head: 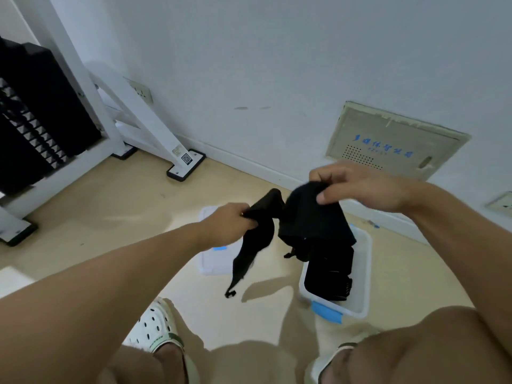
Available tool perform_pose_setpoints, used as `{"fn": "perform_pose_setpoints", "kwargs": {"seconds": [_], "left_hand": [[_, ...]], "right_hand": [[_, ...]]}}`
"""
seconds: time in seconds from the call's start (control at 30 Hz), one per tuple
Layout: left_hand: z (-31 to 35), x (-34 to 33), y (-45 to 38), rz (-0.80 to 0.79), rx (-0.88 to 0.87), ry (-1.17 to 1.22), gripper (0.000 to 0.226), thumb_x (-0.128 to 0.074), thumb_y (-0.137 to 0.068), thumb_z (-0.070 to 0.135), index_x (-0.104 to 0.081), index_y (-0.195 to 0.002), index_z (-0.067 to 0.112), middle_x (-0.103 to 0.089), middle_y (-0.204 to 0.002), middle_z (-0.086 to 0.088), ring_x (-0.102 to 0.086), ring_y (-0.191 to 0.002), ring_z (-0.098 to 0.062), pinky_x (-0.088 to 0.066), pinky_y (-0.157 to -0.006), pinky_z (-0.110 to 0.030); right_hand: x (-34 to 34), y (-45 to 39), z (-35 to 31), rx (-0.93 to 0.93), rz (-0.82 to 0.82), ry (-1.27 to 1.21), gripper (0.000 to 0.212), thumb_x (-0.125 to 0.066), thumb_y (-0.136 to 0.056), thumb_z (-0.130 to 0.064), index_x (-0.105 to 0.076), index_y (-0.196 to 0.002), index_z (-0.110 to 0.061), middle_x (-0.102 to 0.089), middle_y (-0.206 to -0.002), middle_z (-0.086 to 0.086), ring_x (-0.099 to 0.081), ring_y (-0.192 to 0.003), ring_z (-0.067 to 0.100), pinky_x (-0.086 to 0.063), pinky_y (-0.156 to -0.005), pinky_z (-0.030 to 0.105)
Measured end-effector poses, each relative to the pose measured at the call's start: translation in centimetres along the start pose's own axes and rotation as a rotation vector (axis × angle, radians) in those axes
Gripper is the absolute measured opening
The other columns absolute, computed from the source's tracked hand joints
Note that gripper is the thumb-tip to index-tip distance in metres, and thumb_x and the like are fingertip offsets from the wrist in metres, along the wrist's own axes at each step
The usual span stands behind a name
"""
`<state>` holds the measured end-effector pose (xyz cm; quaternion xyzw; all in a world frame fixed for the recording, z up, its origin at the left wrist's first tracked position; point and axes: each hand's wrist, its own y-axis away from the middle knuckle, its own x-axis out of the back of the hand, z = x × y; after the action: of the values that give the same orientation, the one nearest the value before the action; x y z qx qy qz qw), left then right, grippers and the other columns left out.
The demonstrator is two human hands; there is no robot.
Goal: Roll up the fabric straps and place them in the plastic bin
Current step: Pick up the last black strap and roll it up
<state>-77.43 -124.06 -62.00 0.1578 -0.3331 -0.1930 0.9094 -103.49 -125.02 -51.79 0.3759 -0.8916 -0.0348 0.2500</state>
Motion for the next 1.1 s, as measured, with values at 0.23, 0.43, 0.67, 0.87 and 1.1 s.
{"fn": "perform_pose_setpoints", "kwargs": {"seconds": [0.23, 0.43, 0.67, 0.87, 1.1], "left_hand": [[2.5, 1.1, 0.7, 0.316, -0.024, 0.278, 0.018, -0.057, -0.092, 0.019, -0.049, -0.076, 0.016, -0.055, -0.074, -0.005, -0.052, -0.073, -0.023, -0.044, -0.075, -0.038], [4.2, 1.7, 1.6, 0.329, -0.062, 0.546, 0.015, -0.058, -0.092, 0.014, -0.059, -0.077, 0.016, -0.064, -0.077, -0.008, -0.065, -0.077, -0.027, -0.059, -0.095, -0.052], [4.7, 1.5, 2.3, 0.262, -0.065, 0.619, 0.019, -0.053, -0.095, 0.007, -0.057, -0.079, 0.015, -0.064, -0.079, -0.006, -0.066, -0.077, -0.025, -0.061, -0.09, -0.05], [3.8, 2.2, 2.7, 0.301, -0.114, 0.498, 0.037, -0.058, -0.093, 0.003, -0.052, -0.121, 0.026, -0.071, -0.096, -0.007, -0.07, -0.074, -0.017, -0.063, -0.075, -0.037], [3.4, 2.3, 3.7, 0.043, -0.199, 0.064, 0.083, -0.085, -0.076, 0.009, -0.042, -0.139, 0.042, -0.058, -0.129, 0.014, -0.07, -0.096, -0.006, -0.059, -0.085, -0.027]], "right_hand": [[-0.7, -0.2, 7.0, -0.38, -0.034, 0.309, 0.009, -0.07, -0.088, -0.01, -0.065, -0.086, -0.018, -0.07, -0.084, 0.008, -0.063, -0.078, 0.017, -0.053, -0.085, 0.046], [-3.0, -1.0, 7.2, -0.43, 0.035, -0.065, 0.021, -0.064, -0.091, 0.0, -0.065, -0.109, -0.012, -0.077, -0.103, 0.003, -0.07, -0.099, 0.016, -0.05, -0.097, 0.032], [-5.4, -3.9, 5.2, -0.415, 0.18, -0.535, 0.035, -0.073, -0.092, -0.024, -0.068, -0.123, -0.009, -0.075, -0.119, 0.005, -0.069, -0.116, 0.021, -0.045, -0.111, 0.037], [-5.4, -4.4, 4.4, -0.355, 0.315, -0.486, 0.039, -0.084, -0.081, -0.028, -0.072, -0.116, -0.013, -0.078, -0.109, 0.004, -0.073, -0.106, 0.02, -0.05, -0.106, 0.035], [-5.8, -3.4, 2.0, -0.118, 0.457, -0.028, 0.03, -0.087, -0.077, -0.028, -0.069, -0.102, -0.026, -0.076, -0.098, -0.006, -0.073, -0.09, 0.011, -0.058, -0.089, 0.032]]}}
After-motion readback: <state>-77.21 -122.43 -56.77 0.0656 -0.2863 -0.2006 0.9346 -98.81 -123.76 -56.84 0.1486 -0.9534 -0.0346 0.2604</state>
